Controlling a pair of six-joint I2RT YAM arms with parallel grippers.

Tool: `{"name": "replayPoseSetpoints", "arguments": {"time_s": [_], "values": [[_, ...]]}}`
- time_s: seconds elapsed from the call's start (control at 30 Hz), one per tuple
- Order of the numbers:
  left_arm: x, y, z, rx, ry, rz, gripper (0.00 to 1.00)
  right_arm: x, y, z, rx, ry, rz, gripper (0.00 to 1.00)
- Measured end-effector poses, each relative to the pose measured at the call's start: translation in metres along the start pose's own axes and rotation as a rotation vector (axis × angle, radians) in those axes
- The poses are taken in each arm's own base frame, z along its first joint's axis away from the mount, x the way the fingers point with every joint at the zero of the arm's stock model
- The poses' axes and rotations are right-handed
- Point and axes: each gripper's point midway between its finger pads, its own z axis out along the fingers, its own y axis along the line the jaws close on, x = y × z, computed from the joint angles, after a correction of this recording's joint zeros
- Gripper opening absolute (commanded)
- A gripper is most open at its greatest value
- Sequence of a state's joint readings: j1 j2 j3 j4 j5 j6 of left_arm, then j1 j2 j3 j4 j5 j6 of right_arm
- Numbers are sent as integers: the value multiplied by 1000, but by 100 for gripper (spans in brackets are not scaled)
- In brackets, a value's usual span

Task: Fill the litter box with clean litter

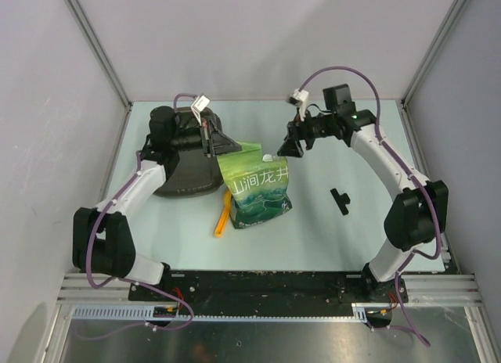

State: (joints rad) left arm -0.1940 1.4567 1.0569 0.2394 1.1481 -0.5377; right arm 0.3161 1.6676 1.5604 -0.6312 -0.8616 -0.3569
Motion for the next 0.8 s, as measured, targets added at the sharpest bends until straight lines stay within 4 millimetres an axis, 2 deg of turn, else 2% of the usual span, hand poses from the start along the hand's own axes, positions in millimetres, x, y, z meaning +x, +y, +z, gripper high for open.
{"name": "replayPoseSetpoints", "arguments": {"time_s": [0.2,0.37,0.57,0.6,0.63,0.67,0.8], "values": [[3,-12,-4,18,0,65,0,-9,32,37,-129,16,-140,71],[6,-12,-4,19,2,77,0,-8,52,55,-191,28,-203,65],[6,-11,-4,17,1,95,1,-6,68,70,-234,39,-259,25],[5,-11,-4,17,1,99,1,-6,68,70,-235,37,-269,11],[4,-11,-3,18,1,107,3,-7,68,71,-234,35,-271,5],[2,-11,-3,18,1,114,5,-8,67,71,-231,31,-275,0],[-16,-3,5,25,0,157,6,-12,58,68,-206,15,-276,0]]}}
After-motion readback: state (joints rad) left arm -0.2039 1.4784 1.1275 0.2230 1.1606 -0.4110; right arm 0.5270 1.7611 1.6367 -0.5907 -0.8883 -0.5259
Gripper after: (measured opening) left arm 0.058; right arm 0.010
